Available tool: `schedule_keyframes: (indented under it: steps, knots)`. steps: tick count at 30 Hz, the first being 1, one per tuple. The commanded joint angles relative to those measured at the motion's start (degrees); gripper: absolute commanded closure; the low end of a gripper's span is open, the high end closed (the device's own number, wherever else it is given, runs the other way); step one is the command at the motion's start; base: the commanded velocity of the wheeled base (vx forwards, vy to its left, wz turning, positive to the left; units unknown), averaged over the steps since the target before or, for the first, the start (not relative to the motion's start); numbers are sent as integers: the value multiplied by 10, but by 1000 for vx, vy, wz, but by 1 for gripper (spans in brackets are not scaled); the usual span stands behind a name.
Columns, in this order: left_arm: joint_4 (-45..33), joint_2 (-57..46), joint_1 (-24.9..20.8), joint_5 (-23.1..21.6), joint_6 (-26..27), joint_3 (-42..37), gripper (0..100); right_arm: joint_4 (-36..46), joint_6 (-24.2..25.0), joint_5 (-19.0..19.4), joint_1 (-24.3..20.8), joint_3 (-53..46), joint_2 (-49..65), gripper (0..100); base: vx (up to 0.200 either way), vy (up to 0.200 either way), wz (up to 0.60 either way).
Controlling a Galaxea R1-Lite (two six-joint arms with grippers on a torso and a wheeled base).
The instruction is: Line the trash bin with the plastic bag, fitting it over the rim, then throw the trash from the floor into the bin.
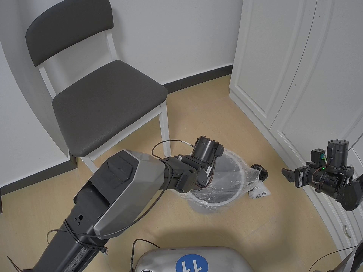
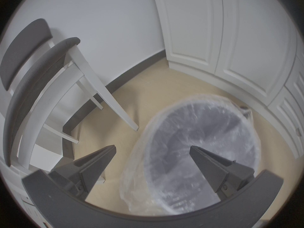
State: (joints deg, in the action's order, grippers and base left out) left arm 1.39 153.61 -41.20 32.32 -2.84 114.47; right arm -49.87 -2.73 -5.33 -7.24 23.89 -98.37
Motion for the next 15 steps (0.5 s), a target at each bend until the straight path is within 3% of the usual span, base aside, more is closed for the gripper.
schedule_keyframes:
  steps: [1,7,15]
  knots:
    - [49,27,23,5,-2,1,0,-1,-1,1,2,-1,0,0,0,0,0]
    - [97,60,33,56,11,1,0,-1,0,1,4,2,-13,0,0,0,0]
    - [108,66,46,64,22,1,0,-1,-4,1,6,2,-13,0,0,0,0]
